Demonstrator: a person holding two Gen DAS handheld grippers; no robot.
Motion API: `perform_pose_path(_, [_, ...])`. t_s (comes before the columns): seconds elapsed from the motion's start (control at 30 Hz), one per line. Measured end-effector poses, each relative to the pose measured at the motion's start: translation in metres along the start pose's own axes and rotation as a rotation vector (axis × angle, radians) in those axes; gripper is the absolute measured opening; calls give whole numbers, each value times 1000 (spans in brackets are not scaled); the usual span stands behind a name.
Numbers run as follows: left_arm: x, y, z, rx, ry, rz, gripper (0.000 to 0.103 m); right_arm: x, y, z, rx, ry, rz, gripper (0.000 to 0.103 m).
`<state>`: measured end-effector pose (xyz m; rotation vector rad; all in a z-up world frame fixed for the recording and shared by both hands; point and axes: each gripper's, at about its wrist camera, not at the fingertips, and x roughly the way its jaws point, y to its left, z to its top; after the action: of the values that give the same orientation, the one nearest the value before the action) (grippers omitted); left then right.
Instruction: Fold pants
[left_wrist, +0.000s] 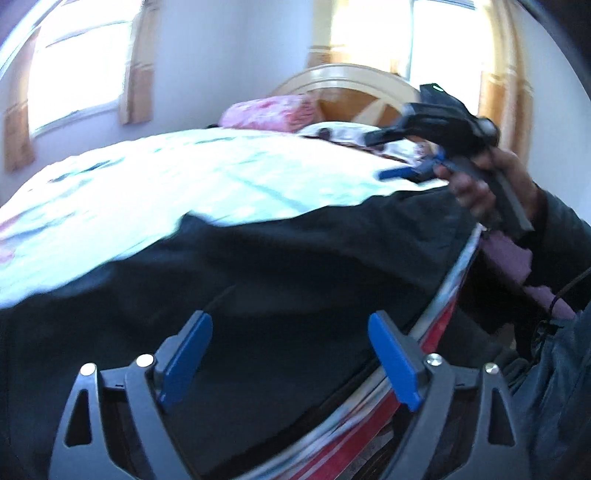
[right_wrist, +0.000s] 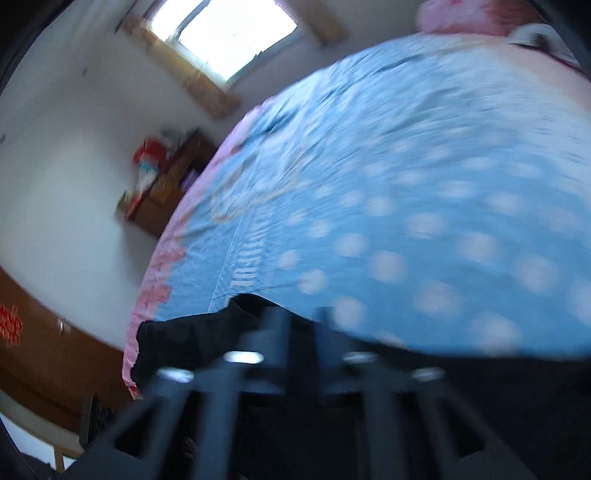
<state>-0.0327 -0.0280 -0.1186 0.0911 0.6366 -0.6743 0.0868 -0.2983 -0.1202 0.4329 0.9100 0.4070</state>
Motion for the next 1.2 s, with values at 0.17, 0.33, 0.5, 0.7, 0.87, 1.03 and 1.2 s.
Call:
perform_pose_path(0.17, [39, -42, 26, 91, 13, -119, 89, -133, -72, -36, 154, -222, -254, 85])
perform_pose_path(0.33, [77, -85, 42, 192, 46, -199, 89, -223, -135, -50, 337, -373, -432, 85])
perform_pose_path(0.5, [112, -92, 37, 157, 162, -214, 89, -221, -165, -38, 391, -357, -461, 63])
perform_pose_path(0.7, [118, -92, 28, 126, 166, -225, 90, -194, -187, -27, 441, -322, -588, 12])
perform_pose_path(0.87, [116, -89, 26, 129, 163, -237, 91, -206, -171, -7, 369, -418, -456, 6])
perform_pose_path(1.03, [118, -88, 26, 115, 155, -235, 91, -237, -146, -7, 254, -592, -283, 6])
perform_pose_path(1.2, [118, -88, 24, 118, 156, -240, 93, -242, -186, -59, 385, -560, -298, 6])
